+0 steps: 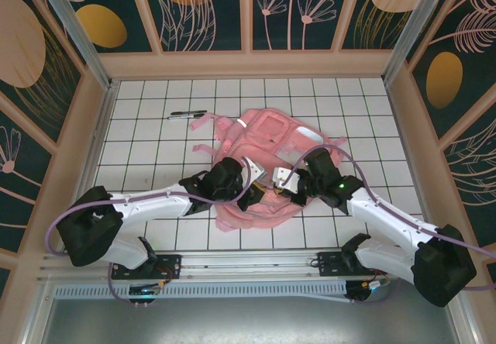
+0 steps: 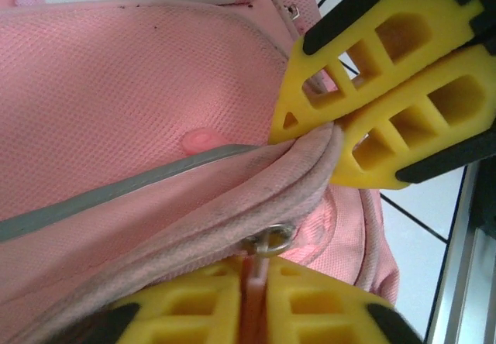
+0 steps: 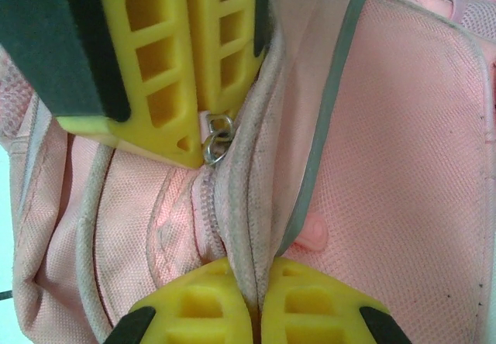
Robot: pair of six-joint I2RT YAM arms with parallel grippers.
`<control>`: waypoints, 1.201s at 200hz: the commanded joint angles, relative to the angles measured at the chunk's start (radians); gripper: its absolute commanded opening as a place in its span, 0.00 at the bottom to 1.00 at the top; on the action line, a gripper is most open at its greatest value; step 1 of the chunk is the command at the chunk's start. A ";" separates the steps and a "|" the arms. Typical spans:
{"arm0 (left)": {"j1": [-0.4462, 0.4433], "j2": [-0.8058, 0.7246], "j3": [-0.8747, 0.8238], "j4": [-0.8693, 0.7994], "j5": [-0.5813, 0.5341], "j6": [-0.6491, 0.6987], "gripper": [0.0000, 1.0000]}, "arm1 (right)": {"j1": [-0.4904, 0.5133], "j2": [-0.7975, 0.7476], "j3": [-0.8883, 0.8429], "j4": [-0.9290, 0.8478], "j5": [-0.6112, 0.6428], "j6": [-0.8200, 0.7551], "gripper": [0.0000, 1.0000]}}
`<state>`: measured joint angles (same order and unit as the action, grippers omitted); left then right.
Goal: Pack books, pencil case, and school supplies into a backpack
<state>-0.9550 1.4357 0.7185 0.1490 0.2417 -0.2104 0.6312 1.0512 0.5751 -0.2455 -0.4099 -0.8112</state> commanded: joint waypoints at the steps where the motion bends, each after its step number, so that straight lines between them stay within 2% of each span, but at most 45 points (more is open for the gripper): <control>1: -0.003 -0.045 0.005 0.030 0.001 0.046 0.00 | 0.026 -0.004 0.026 -0.045 -0.036 -0.043 0.00; 24: 0.008 -0.098 -0.039 0.026 0.036 0.102 0.00 | 0.007 -0.005 0.026 -0.124 0.020 -0.135 0.00; 52: 0.120 -0.137 -0.091 0.000 0.128 0.130 0.00 | -0.019 -0.029 0.010 -0.149 0.066 -0.178 0.00; 67: 0.161 -0.141 -0.109 -0.036 0.116 0.190 0.00 | -0.024 -0.037 0.003 -0.168 0.096 -0.204 0.00; 87: 0.167 -0.107 -0.081 -0.107 0.085 0.287 0.00 | -0.026 -0.054 -0.007 -0.190 0.117 -0.226 0.00; 106: 0.168 -0.061 -0.040 -0.125 0.079 0.321 0.00 | -0.029 -0.087 -0.019 -0.198 0.071 -0.213 0.00; 109: 0.168 -0.056 -0.033 -0.127 0.090 0.323 0.00 | -0.030 -0.094 -0.019 -0.195 0.055 -0.193 0.06; 113: 0.168 -0.051 -0.023 -0.124 0.108 0.326 0.00 | -0.033 -0.103 -0.019 -0.190 0.030 -0.161 0.19; 116: 0.168 -0.048 -0.016 -0.119 0.121 0.322 0.00 | -0.038 -0.109 -0.015 -0.186 0.000 -0.132 0.36; 119: 0.167 -0.046 -0.011 -0.110 0.137 0.318 0.00 | -0.043 -0.115 -0.012 -0.180 -0.025 -0.110 0.49; 123: 0.166 -0.044 -0.009 -0.095 0.164 0.313 0.00 | -0.046 -0.122 -0.007 -0.170 -0.067 -0.066 0.58; 142: 0.158 -0.056 -0.019 0.007 0.258 0.266 0.00 | -0.039 -0.140 0.017 -0.087 -0.183 0.138 0.65; 147: 0.151 -0.059 -0.020 0.023 0.271 0.261 0.00 | -0.033 -0.143 0.016 -0.055 -0.181 0.185 0.67; 154: 0.139 -0.064 -0.016 0.036 0.276 0.257 0.00 | -0.024 -0.148 0.013 -0.018 -0.163 0.223 0.74; 166: 0.111 -0.066 0.001 0.036 0.278 0.270 0.00 | -0.013 -0.150 -0.004 0.043 -0.110 0.248 0.78; 188: 0.074 -0.044 0.034 0.046 0.295 0.253 0.00 | -0.009 -0.100 -0.001 0.067 -0.086 0.227 0.77; 204: 0.065 -0.043 0.039 0.063 0.297 0.243 0.00 | -0.005 -0.032 0.022 0.011 -0.111 0.177 0.71; 211: 0.065 -0.051 0.034 0.071 0.276 0.233 0.00 | -0.004 -0.007 0.026 -0.011 -0.112 0.155 0.65; 229: 0.068 -0.073 0.019 0.064 0.187 0.229 0.00 | -0.005 0.037 0.034 -0.098 -0.098 0.081 0.43; 240: 0.084 -0.080 0.011 0.043 0.159 0.226 0.00 | -0.004 0.036 0.030 -0.144 -0.069 0.034 0.26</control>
<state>-0.8921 1.3979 0.7136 0.1257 0.4492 0.0315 0.6231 1.0706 0.5850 -0.2577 -0.5156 -0.6773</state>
